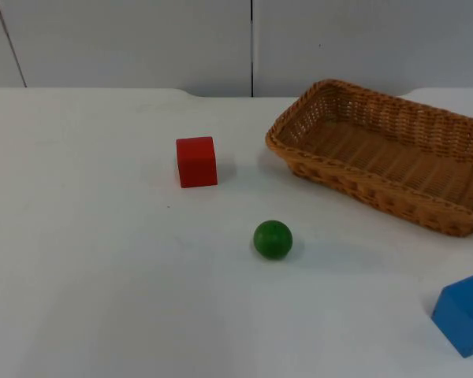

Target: Place all geometric objects except the red cube into the basket.

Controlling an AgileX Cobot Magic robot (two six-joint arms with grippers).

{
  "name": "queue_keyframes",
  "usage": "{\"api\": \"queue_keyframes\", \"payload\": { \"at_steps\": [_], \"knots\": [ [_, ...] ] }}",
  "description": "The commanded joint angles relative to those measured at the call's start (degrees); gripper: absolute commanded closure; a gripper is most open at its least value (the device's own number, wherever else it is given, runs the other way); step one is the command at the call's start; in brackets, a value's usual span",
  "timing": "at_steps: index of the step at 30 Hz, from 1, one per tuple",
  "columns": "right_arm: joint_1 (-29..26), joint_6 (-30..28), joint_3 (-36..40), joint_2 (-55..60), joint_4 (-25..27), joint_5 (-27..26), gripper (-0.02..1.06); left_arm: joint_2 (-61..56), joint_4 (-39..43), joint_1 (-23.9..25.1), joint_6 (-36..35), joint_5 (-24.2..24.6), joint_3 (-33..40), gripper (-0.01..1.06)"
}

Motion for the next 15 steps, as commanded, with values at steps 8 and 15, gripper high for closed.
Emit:
{"api": "queue_keyframes", "payload": {
  "at_steps": [8,15],
  "knots": [
    [-0.33,0.22,-0.37,1.55,0.37,-0.49,-0.01,8.98,-1.37,0.16,2.79,-1.36,-0.32,0.00],
    [-0.33,0.20,-0.13,1.91,0.71,-0.57,-0.01,14.61,-5.35,0.16,7.10,-1.87,-0.42,0.04]
  ]
}}
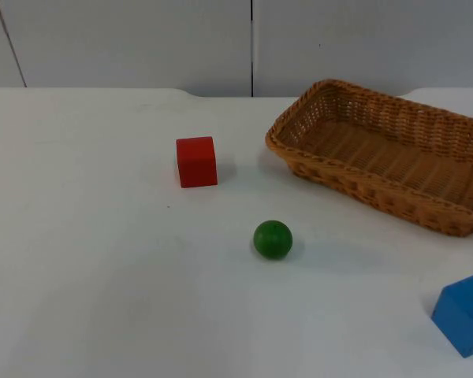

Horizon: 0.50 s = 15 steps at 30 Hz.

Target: Place all geometric objects except the red cube into the basket.

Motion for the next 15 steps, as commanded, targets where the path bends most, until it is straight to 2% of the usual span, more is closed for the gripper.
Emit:
{"api": "queue_keyframes", "payload": {
  "at_steps": [1,3,6,10,15],
  "knots": [
    [-0.33,0.20,-0.13,0.48,0.41,-0.41,-0.01,2.13,-2.66,0.16,1.94,-0.53,-1.06,0.09],
    [-0.33,0.20,-0.13,1.26,0.41,-0.18,-0.01,4.35,-3.36,-0.08,2.60,-0.53,-2.48,0.14],
    [-0.33,0.20,-0.13,2.49,0.92,-0.05,-0.01,6.38,-4.04,-1.00,3.41,-0.53,-4.35,0.15],
    [-0.33,0.20,-0.13,4.46,1.29,0.05,-0.01,9.94,-4.04,-4.81,3.41,-1.09,-8.17,0.15],
    [-0.33,0.20,-0.13,6.86,1.68,0.19,-0.01,18.78,-3.94,-14.65,2.01,-5.24,-14.18,0.15]
  ]
}}
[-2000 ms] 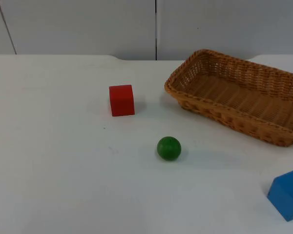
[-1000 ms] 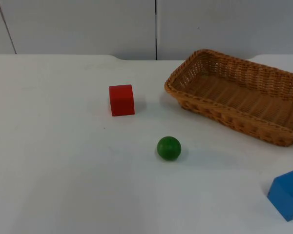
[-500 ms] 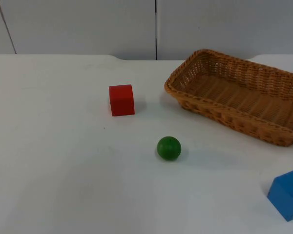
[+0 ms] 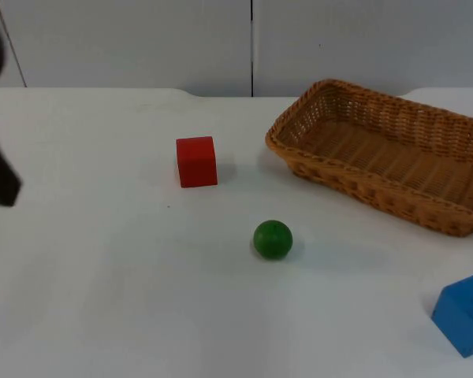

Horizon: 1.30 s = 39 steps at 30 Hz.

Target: Place all geometric objects except the red cube into the basket.

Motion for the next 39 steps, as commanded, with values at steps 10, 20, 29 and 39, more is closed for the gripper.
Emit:
{"api": "queue_keyframes", "payload": {
  "at_steps": [10,20,29,39],
  "knots": [
    [-0.33,0.20,-0.13,0.48,0.60,-0.03,-0.01,22.07,2.65,-18.24,-2.49,-5.18,-16.76,0.15],
    [-0.33,0.20,-0.13,0.48,0.60,-1.02,-0.01,45.19,9.51,-28.41,-5.81,-1.21,-36.64,0.15],
    [-0.33,0.20,-0.13,0.48,0.60,-1.65,-0.01,57.83,10.25,-33.52,-5.92,-0.14,-46.69,0.15],
    [-0.33,0.20,-0.13,0.48,0.60,-1.78,-0.01,66.12,13.85,-33.84,-6.03,0.43,-51.52,0.15]
  ]
}}
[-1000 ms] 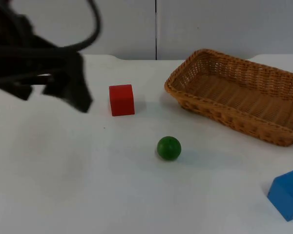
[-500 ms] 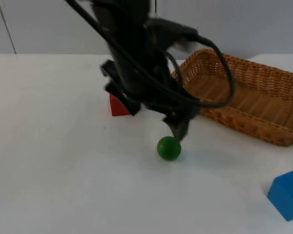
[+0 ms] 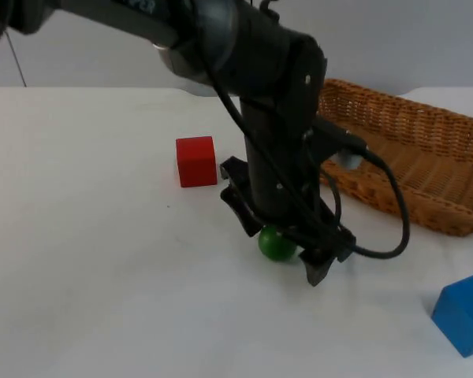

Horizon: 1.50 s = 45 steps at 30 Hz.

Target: Place all geometric objects except the red cube into the basket.

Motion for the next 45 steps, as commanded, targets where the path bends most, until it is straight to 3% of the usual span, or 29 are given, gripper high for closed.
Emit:
{"api": "queue_keyframes", "payload": {
  "at_steps": [1,10,12,14,15,19,20,21,29,39,45],
  "knots": [
    [-0.33,0.20,-0.13,-0.06,0.12,-0.64,-0.01,0.48,1.34,-0.20,-0.51,-0.89,-0.46,0.15],
    [-0.33,0.20,-0.13,-0.06,0.21,-0.88,-0.01,1.37,2.00,-0.20,-0.51,-2.94,-0.46,0.18],
    [-0.33,0.20,-0.13,-0.06,0.21,-0.88,-0.01,1.37,2.39,-0.20,-0.51,-3.05,-0.46,0.27],
    [-0.33,0.20,-0.13,-0.06,0.46,-0.88,-0.01,1.37,2.65,-0.20,-0.51,-2.82,-0.46,0.48],
    [-0.33,0.20,-0.13,-0.06,0.46,-0.88,-0.01,1.37,2.65,-0.20,-0.51,-2.82,-0.46,0.48],
    [-0.33,0.20,-0.13,-0.06,1.49,-1.27,-0.01,0.03,2.87,-0.20,-1.77,-1.18,-0.46,0.94],
    [-0.33,0.20,-0.13,-0.06,1.49,-1.27,-0.01,0.03,2.87,-0.20,-1.77,-1.18,-0.46,0.94],
    [-0.33,0.20,-0.13,-0.06,1.49,-1.27,-0.01,-0.97,2.99,-0.20,-1.77,-0.61,-0.46,1.05],
    [-0.33,0.20,-0.13,-0.06,1.48,-0.91,-0.01,-12.10,5.01,-0.20,-1.77,5.34,-0.46,1.05],
    [-0.33,0.20,-0.13,-0.06,1.48,-0.79,-0.01,-17.61,6.14,-0.20,-1.77,5.12,-0.32,1.05],
    [-0.33,0.20,-0.13,-0.06,1.48,-0.79,-0.01,-17.50,6.36,-0.20,-1.77,1.98,-0.31,1.05]
  ]
}}
